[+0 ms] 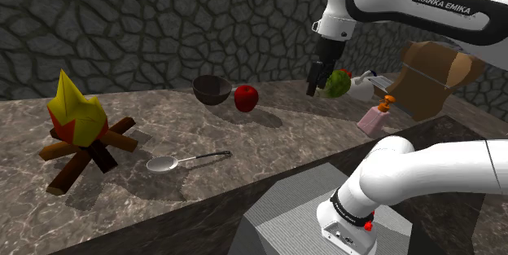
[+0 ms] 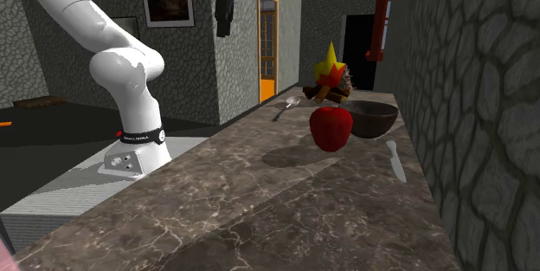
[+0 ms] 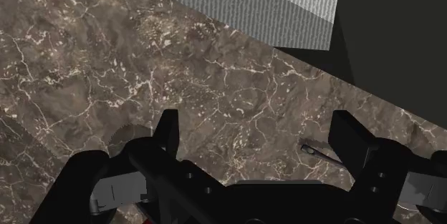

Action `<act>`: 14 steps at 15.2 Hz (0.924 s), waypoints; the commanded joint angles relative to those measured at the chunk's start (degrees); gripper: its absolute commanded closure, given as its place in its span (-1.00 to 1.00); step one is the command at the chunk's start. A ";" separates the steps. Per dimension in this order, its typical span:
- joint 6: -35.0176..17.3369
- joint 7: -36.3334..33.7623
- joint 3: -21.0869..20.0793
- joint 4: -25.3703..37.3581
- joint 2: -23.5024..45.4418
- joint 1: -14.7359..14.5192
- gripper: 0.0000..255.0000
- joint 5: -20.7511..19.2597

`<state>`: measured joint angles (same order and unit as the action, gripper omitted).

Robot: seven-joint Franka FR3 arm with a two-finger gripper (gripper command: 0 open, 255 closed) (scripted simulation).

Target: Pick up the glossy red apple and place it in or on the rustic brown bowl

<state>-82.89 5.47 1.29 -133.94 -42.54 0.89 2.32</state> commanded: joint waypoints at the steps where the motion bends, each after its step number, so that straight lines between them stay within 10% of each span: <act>1: 0.00 0.00 0.00 0.00 0.00 0.00 -1.00 0.00; 14: -29.70 -5.64 -2.22 -0.96 17.97 2.35 -1.00 -2.45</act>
<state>-110.00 0.27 -0.85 -135.06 -26.34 2.98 0.21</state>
